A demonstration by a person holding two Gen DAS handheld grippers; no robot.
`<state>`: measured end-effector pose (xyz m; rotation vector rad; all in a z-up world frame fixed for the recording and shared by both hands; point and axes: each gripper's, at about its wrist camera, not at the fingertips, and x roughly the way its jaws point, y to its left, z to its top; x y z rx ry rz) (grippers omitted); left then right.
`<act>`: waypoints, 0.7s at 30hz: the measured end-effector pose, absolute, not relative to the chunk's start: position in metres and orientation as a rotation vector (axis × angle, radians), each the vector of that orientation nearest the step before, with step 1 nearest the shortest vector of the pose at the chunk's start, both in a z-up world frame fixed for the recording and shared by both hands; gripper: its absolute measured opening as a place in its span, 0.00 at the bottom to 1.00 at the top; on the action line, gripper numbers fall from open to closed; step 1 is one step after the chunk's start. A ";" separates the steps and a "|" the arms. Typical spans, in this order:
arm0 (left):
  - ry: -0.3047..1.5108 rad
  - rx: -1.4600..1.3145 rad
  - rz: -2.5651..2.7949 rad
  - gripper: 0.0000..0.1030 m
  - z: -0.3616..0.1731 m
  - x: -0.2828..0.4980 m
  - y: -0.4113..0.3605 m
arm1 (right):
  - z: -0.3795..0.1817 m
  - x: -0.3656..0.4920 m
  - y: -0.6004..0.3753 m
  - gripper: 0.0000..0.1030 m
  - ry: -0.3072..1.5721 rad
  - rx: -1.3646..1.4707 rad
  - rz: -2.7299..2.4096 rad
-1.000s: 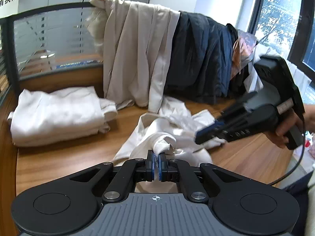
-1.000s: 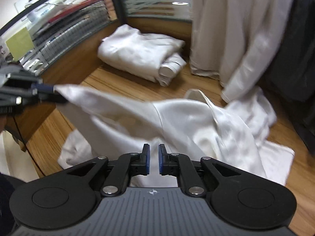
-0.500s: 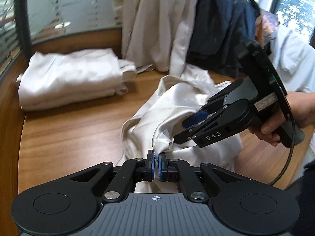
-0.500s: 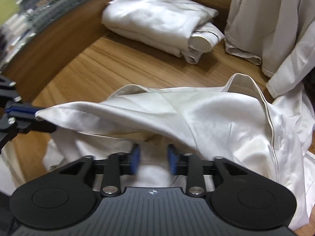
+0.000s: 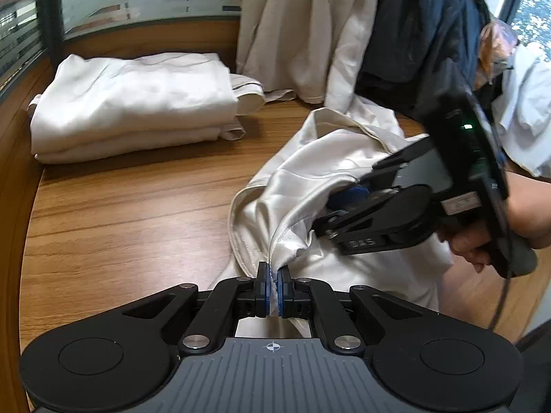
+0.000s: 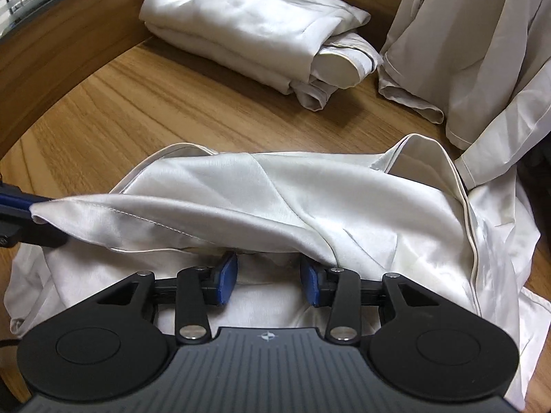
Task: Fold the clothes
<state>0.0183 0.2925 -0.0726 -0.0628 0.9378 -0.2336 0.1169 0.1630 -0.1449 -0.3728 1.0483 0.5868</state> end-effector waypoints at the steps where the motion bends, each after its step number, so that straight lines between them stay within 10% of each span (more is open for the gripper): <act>1: 0.941 -0.068 -0.225 0.06 -0.073 0.020 0.294 | -0.145 0.118 0.162 0.28 1.049 -0.368 0.591; 4: 0.946 -0.082 -0.198 0.06 -0.074 0.023 0.297 | -0.144 0.122 0.157 0.07 1.071 -0.340 0.612; 21: 0.798 -0.118 -0.421 0.06 -0.005 0.017 0.260 | 0.007 0.059 0.039 0.06 0.952 -0.076 0.591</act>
